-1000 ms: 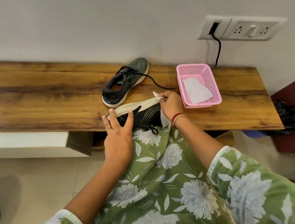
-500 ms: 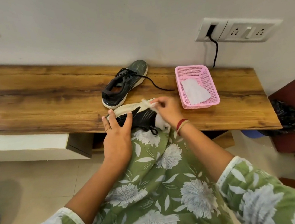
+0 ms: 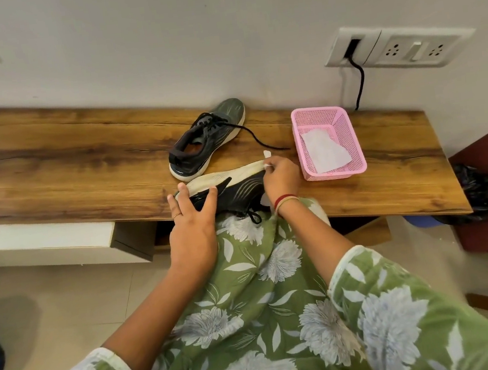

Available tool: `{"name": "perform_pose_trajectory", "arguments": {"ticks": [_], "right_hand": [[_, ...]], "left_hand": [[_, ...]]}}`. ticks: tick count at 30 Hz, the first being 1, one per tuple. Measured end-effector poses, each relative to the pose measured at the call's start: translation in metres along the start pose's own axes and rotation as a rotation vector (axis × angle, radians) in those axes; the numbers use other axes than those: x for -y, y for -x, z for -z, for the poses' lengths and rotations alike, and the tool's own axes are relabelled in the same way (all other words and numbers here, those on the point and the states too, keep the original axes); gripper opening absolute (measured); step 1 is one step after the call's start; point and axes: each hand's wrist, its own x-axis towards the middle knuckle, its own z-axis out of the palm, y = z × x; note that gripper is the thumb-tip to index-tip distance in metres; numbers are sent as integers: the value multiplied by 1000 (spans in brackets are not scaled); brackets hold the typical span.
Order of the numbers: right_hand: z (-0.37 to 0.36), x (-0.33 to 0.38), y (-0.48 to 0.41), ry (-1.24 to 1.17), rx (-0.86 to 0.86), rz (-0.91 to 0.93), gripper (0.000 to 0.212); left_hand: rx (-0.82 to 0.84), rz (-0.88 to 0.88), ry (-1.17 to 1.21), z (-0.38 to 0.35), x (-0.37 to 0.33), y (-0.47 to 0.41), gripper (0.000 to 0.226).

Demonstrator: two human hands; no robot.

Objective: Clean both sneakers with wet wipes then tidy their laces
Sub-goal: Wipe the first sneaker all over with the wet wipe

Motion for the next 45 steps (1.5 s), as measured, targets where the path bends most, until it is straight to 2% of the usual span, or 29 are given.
{"name": "perform_pose_trajectory", "arguments": {"ticks": [4, 6, 8, 12, 16, 21, 24, 26, 29, 32, 37, 41, 45], "right_hand": [[-5, 7, 18, 14, 37, 164, 25], [-10, 11, 28, 63, 116, 312, 24], [-11, 14, 33, 59, 199, 385, 22], [8, 14, 30, -249, 235, 214, 19], [37, -12, 28, -465, 181, 11, 18], [70, -33, 27, -740, 83, -204, 14], [81, -34, 24, -956, 51, -356, 14], [85, -33, 20, -1004, 34, -377, 13], [91, -28, 18, -1055, 32, -402, 15], [102, -26, 15, -1100, 24, -403, 15], [137, -17, 6, -1065, -32, -312, 16], [162, -5, -1, -1032, -50, -241, 15], [182, -7, -7, -1047, -49, -268, 14]], "left_hand": [[-9, -1, 35, 0, 1, -1, 73], [-18, -1, 62, -1, 3, -2, 71], [-36, -8, 87, 0, 5, -3, 70], [-86, -52, 75, -2, 6, -12, 62], [-162, -152, -138, -4, -5, -32, 54], [45, -158, -393, 1, -14, -58, 67], [36, -167, -465, 3, -12, -69, 52], [7, -195, -480, 4, -11, -71, 41], [-4, -203, -355, 1, -7, -72, 34], [-29, -228, -118, 0, 3, -78, 43], [-216, -310, 342, 0, 15, -78, 52], [-268, -320, 554, -5, -7, -78, 57], [-262, -345, 657, -16, -33, -80, 60]]}}
